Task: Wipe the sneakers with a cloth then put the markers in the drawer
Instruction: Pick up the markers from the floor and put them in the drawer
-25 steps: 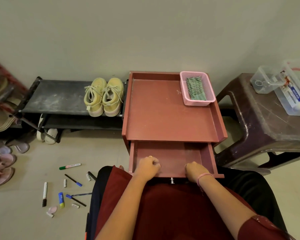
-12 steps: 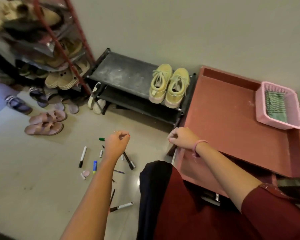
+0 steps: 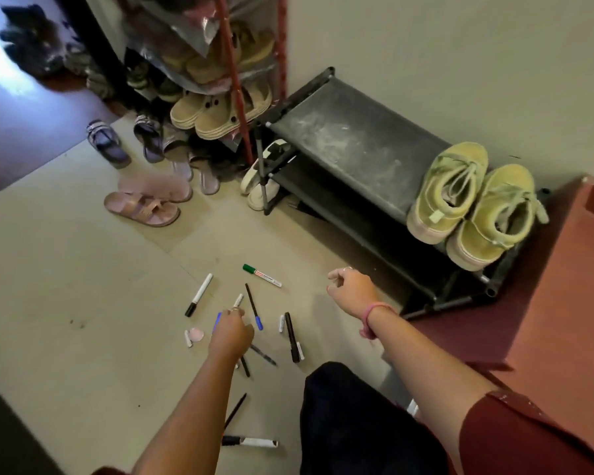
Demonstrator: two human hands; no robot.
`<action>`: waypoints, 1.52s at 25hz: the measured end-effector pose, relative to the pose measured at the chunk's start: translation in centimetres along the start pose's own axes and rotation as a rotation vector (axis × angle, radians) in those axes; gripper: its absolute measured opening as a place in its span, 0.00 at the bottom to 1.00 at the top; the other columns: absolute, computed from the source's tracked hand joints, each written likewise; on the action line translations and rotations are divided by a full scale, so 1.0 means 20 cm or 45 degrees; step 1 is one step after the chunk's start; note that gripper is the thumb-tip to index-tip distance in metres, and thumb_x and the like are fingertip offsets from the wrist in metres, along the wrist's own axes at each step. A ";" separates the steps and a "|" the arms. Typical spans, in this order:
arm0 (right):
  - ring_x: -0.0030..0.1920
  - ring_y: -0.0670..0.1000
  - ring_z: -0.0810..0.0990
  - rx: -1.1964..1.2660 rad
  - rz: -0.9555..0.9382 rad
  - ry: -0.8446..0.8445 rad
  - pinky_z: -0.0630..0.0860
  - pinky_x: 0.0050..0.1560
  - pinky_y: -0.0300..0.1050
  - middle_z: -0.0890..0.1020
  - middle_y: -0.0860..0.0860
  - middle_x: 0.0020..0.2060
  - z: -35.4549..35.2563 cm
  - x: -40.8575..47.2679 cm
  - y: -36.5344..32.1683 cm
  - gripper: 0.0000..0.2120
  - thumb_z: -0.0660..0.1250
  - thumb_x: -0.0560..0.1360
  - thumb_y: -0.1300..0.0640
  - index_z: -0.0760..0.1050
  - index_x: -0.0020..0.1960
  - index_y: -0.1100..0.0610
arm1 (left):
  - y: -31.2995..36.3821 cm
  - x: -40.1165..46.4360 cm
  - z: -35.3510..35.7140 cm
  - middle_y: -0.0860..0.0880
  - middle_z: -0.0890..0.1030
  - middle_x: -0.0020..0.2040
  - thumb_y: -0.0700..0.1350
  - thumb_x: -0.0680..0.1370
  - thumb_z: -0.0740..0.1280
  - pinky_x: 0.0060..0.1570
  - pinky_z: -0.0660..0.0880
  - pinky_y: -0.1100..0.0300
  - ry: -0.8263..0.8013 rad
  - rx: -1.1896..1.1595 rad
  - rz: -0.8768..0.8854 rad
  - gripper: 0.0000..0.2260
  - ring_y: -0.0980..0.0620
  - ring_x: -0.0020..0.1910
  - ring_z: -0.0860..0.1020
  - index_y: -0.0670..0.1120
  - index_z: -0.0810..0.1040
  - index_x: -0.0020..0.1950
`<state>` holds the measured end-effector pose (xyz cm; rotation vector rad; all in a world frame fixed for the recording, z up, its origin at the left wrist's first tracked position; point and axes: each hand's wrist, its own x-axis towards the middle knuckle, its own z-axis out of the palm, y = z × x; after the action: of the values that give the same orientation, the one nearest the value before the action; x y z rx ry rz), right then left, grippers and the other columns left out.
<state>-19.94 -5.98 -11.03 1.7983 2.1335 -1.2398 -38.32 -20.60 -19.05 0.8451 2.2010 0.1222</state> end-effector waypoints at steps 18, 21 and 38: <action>0.46 0.48 0.82 0.388 0.113 -0.087 0.72 0.44 0.31 0.83 0.50 0.46 0.64 0.72 0.63 0.07 0.64 0.76 0.61 0.77 0.49 0.51 | 0.13 1.04 0.53 0.47 0.37 0.79 0.43 0.83 0.51 0.71 0.42 0.31 -0.191 1.283 0.402 0.20 0.45 0.78 0.38 0.47 0.65 0.75; 0.47 0.49 0.82 0.426 0.134 -0.136 0.76 0.50 0.40 0.83 0.49 0.44 0.67 0.76 0.66 0.09 0.64 0.75 0.62 0.77 0.45 0.48 | 0.13 1.07 0.54 0.47 0.40 0.80 0.42 0.82 0.51 0.71 0.43 0.30 -0.255 1.278 0.408 0.23 0.45 0.78 0.39 0.47 0.57 0.78; 0.52 0.49 0.83 1.338 0.280 -0.725 0.79 0.49 0.36 0.83 0.56 0.53 0.77 0.77 0.21 0.15 0.68 0.74 0.62 0.77 0.60 0.64 | -0.08 0.79 0.38 0.44 0.83 0.49 0.35 0.76 0.65 0.69 0.67 0.53 0.584 0.314 1.317 0.05 0.45 0.50 0.80 0.40 0.78 0.51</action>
<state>-27.33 -3.46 -31.75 1.4958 0.9587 -2.6530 -41.80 -13.61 -34.78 2.2038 1.9502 0.5939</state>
